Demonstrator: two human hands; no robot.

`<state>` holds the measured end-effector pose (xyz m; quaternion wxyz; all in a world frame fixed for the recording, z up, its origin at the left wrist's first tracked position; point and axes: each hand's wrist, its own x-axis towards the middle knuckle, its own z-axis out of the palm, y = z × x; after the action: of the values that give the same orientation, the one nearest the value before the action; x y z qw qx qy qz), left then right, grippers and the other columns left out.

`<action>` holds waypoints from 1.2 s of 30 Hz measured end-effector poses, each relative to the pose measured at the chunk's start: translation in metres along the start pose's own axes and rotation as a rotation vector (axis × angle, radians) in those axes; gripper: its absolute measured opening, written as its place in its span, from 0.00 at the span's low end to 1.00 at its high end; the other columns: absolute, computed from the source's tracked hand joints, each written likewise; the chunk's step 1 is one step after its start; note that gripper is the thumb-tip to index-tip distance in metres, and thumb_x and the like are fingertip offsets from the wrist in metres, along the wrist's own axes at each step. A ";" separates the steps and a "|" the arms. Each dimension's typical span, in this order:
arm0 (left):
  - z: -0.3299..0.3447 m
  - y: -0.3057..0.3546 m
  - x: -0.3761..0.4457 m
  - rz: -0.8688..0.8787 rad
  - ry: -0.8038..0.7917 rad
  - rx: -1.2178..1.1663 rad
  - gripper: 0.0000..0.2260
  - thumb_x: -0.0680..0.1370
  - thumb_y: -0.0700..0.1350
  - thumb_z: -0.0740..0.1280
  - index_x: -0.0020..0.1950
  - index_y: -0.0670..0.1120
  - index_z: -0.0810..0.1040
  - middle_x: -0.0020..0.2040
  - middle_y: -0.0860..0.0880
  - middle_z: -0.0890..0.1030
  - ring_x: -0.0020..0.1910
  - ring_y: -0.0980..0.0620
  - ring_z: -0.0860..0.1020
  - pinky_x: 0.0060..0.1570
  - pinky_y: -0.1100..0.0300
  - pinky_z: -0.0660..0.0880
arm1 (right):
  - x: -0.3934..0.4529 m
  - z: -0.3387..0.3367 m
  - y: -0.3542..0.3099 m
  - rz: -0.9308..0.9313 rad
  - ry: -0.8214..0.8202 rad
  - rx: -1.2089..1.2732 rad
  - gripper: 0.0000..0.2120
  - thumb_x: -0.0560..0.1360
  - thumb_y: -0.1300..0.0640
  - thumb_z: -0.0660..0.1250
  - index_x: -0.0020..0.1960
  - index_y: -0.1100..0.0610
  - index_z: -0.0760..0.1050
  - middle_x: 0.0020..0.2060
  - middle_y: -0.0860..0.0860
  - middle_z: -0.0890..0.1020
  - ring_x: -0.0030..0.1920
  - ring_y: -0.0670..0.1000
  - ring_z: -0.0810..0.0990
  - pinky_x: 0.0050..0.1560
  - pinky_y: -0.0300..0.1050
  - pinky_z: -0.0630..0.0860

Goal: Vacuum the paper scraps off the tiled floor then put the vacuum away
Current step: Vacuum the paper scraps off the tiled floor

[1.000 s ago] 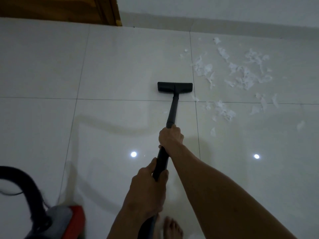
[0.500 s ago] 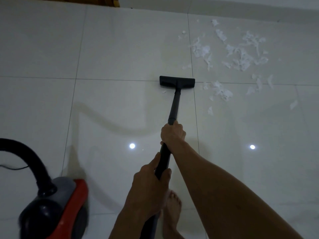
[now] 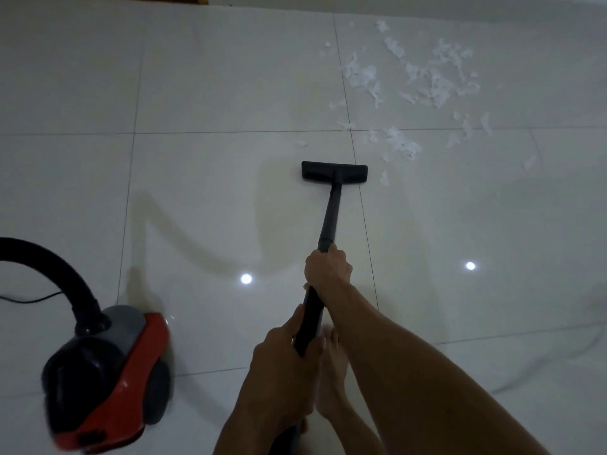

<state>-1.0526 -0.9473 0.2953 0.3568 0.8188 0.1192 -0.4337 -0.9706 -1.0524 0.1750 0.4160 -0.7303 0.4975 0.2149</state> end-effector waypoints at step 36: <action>0.044 0.086 0.038 0.069 0.129 -0.143 0.22 0.81 0.51 0.62 0.75 0.55 0.64 0.34 0.52 0.76 0.29 0.55 0.75 0.48 0.55 0.80 | 0.075 -0.065 -0.043 -0.183 -0.147 -0.143 0.17 0.80 0.59 0.59 0.68 0.61 0.68 0.56 0.55 0.77 0.45 0.52 0.81 0.42 0.43 0.80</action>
<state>-1.0144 -1.0437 0.2905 0.4207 0.8210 0.1444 -0.3580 -0.9074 -1.1396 0.1738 0.4161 -0.7828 0.3800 0.2641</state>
